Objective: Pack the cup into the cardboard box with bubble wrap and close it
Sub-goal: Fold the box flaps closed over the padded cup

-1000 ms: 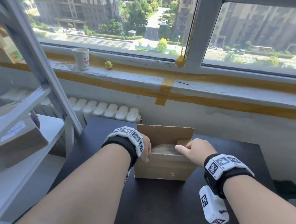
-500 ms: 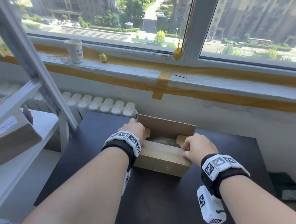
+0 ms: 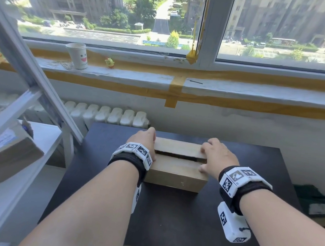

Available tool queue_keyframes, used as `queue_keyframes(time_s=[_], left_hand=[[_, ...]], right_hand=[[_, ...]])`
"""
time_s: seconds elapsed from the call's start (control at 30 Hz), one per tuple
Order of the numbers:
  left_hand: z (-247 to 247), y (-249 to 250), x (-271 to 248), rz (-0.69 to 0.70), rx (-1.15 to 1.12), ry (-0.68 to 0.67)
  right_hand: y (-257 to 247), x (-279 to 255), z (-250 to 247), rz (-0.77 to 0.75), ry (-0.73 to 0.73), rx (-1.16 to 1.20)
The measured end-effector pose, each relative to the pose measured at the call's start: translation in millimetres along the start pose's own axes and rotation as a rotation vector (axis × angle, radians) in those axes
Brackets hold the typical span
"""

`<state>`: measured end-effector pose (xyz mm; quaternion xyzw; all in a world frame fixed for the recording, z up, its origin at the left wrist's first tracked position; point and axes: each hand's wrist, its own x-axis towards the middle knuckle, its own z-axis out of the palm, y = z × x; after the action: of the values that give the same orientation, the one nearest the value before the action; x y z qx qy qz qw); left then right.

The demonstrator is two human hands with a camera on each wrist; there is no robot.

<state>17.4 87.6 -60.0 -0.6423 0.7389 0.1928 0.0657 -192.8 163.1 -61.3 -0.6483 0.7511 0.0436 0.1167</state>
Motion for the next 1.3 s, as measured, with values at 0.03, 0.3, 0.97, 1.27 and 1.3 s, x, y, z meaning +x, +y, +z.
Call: queue_keyframes(time_s=[0.03,0.3,0.97,1.27,1.3], left_hand=[[1,-2,1,-0.007,0.004,-0.022],[16,-10,9,-0.142,-0.201,-0.013],[19,12,49,-0.243,-0.463,-0.232],[3,38,78,-0.249,-0.297,-0.256],[1,39,80,-0.251,-0.233,-0.25]], right_hand=[[0,0,0,0.003,-0.019,0.005],[3,0,3,0.12,-0.048,0.184],[14,26,4,0.207,0.058,0.33],[28,66,-1,0.249,0.067,0.334],[28,67,-2,0.252,0.06,0.33]])
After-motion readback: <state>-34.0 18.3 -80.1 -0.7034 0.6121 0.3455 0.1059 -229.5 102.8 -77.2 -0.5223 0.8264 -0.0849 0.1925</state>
